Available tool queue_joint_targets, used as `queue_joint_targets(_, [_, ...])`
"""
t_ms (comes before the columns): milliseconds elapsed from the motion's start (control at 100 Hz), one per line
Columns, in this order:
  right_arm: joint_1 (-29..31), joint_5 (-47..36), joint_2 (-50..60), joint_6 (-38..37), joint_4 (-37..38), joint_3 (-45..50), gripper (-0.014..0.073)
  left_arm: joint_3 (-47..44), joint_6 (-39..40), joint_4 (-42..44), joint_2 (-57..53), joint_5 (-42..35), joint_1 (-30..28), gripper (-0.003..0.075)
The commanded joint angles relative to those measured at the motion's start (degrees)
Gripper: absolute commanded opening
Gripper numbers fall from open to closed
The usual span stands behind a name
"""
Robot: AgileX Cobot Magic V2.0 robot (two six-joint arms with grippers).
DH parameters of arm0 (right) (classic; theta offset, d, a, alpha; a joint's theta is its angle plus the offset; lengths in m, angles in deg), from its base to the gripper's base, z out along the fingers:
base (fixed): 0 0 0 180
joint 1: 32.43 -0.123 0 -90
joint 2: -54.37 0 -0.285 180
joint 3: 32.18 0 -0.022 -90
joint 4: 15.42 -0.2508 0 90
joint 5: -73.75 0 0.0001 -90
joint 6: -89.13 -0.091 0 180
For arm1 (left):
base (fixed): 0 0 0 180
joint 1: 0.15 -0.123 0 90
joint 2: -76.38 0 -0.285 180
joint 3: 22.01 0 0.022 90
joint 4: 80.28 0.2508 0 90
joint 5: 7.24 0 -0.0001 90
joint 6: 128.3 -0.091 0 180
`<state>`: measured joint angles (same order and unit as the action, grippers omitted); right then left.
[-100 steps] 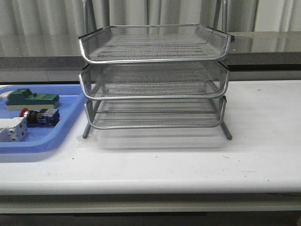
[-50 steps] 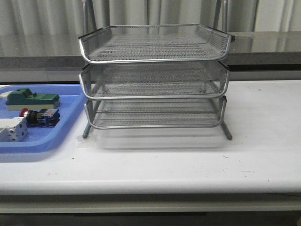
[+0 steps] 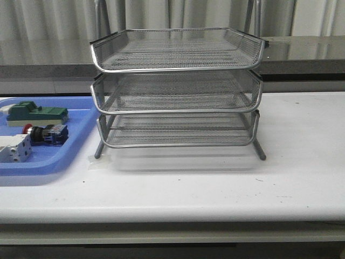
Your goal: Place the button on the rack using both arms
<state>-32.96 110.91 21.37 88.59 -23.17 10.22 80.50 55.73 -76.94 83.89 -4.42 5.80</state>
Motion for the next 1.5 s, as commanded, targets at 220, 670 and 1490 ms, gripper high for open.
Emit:
queue_joint_targets(220, [0.29,-5.31,-11.65,0.04,-9.97,-6.21,-0.0057,-1.87,0.52,-0.32,-1.79,-4.52,0.02,-0.002])
queue_joint_targets(670, [-0.55,-2.78,-25.03,2.02,-23.07,-6.21,0.0163,-1.87,0.52,-0.32,-1.79,-4.52,0.02,-0.002])
queue_joint_targets(1490, [-6.29,-13.04,-54.82,38.34,-63.26,-8.33,0.034,-1.87,0.52,-0.32,-1.79,-4.52,0.02,-0.002])
